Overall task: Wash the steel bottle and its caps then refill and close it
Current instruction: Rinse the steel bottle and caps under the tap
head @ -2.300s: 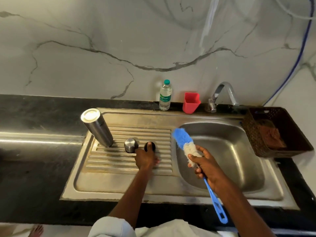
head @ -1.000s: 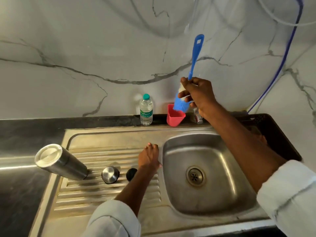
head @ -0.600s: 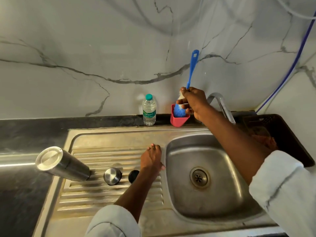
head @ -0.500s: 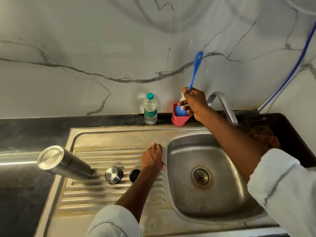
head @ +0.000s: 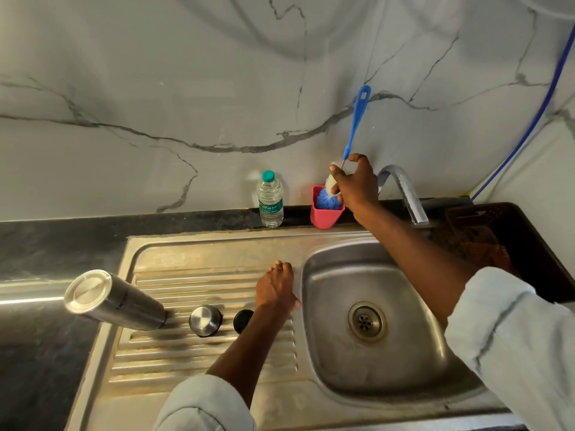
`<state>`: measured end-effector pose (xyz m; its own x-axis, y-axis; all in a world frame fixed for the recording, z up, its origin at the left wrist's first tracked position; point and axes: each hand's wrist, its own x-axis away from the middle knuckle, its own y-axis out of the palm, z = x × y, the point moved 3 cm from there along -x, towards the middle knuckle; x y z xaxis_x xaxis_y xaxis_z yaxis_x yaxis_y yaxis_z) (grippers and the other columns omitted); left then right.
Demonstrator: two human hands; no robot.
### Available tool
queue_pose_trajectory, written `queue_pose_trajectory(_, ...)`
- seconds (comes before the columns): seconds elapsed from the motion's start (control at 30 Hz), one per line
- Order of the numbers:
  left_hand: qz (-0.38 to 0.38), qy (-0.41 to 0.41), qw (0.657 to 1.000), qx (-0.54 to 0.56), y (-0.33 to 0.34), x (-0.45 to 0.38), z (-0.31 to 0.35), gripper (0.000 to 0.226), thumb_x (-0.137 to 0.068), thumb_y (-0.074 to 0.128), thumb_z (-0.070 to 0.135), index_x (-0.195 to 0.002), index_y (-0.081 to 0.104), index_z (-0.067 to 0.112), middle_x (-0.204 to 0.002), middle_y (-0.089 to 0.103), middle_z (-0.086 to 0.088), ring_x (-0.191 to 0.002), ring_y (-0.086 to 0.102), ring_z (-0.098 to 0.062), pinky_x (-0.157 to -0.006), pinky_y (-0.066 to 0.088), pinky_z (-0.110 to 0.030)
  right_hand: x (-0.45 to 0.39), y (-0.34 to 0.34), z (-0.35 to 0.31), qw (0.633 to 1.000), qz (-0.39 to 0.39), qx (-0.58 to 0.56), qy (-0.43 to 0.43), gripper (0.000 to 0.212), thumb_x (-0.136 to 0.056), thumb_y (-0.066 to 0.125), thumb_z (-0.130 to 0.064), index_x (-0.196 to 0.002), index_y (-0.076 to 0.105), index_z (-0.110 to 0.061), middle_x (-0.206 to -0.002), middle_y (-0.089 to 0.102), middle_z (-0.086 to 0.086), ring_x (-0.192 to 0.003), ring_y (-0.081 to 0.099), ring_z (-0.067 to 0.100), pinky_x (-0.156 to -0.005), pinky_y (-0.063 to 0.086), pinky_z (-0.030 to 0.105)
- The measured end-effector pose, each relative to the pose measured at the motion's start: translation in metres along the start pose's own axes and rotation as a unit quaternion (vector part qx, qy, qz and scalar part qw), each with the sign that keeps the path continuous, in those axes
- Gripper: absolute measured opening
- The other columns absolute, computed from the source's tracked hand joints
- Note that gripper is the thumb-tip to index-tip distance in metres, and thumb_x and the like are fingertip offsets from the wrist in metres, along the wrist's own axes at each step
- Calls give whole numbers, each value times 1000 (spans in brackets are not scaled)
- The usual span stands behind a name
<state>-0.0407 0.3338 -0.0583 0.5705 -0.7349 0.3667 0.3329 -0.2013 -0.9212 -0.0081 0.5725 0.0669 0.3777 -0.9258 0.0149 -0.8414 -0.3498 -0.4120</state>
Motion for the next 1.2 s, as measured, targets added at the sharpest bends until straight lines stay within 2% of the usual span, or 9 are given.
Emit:
queue_pose_trajectory(0.13, -5, -3, 1000, 3, -1, 1, 1, 94, -82, 88, 39, -155, 36, 13, -157, 47, -10, -138, 53, -30, -109, 47, -39, 2, -1, 8, 998, 11, 55, -5, 60, -91, 73, -48, -137, 47, -22, -100, 74, 3, -73, 74, 12, -67, 63, 40)
queue_pose_trajectory(0.23, -8, -6, 1000, 3, -2, 1, 2, 94, -81, 89, 38, -155, 37, 13, -156, 48, -10, -137, 54, -30, -109, 48, -39, 10, 0, 15, 991, 22, 129, -15, 73, -86, 75, -54, -142, 44, -18, -121, 70, 8, -104, 69, 27, -77, 50, 34)
queue_pose_trajectory(0.33, -11, -9, 1000, 5, 0, -1, 1, 94, -81, 90, 36, -155, 36, 14, -157, 47, -10, -137, 54, -30, -109, 48, -40, 17, 6, 28, 987, 22, 159, -11, 85, -77, 82, -59, -140, 45, -15, -129, 63, 12, -114, 63, 32, -81, 50, 37)
queue_pose_trajectory(0.43, -7, -7, 1000, 3, 3, -4, 0, 92, -81, 90, 37, -153, 38, 14, -155, 49, -9, -134, 56, -29, -107, 50, -39, 20, 16, 45, 981, 18, 193, 21, 93, -68, 84, -64, -138, 44, -18, -133, 54, 14, -118, 57, 33, -85, 52, 43)
queue_pose_trajectory(0.53, 1, -5, 1000, 1, 5, -7, 0, 89, -81, 89, 38, -151, 39, 15, -152, 50, -8, -131, 58, -28, -104, 51, -38, 20, 30, 57, 982, -4, 181, 45, 96, -63, 87, -65, -135, 46, -16, -128, 59, 11, -113, 62, 31, -82, 53, 39)
queue_pose_trajectory(0.67, 6, -3, 1000, 10, 8, -9, -2, 87, -81, 89, 38, -149, 41, 15, -151, 50, -7, -130, 58, -28, -101, 52, -39, 18, 41, 68, 988, -15, 137, 70, 77, -70, 91, -42, -130, 53, -13, -124, 66, 5, -111, 66, 26, -79, 47, 28)
queue_pose_trajectory(0.8, 24, 1, 1000, 9, 11, -9, -1, 90, -86, 86, 34, -156, 34, 13, -161, 42, -10, -137, 53, -30, -106, 49, -39, 10, 43, 73, 989, -17, 133, 59, 74, -70, 92, -35, -131, 56, -16, -125, 68, 3, -113, 67, 25, -88, 53, 34)
queue_pose_trajectory(1.0, 16, -4, 1000, 6, 7, -9, 2, 89, -82, 88, 35, -152, 38, 13, -158, 45, -10, -135, 55, -31, -105, 49, -40, 11, 30, 79, 992, -41, 103, 54, 77, -74, 90, -36, -138, 52, -15, -132, 65, 4, -119, 62, 24, -87, 44, 27)
queue_pose_trajectory(1.2, 13, -10, 1000, 15, 10, -10, 2, 86, -79, 91, 35, -147, 43, 15, -150, 51, -7, -129, 59, -29, -101, 53, -40, 22, 28, 79, 994, -38, 92, 40, 81, -76, 88, -43, -141, 49, -15, -135, 61, 2, -121, 60, 20, -87, 45, 25)
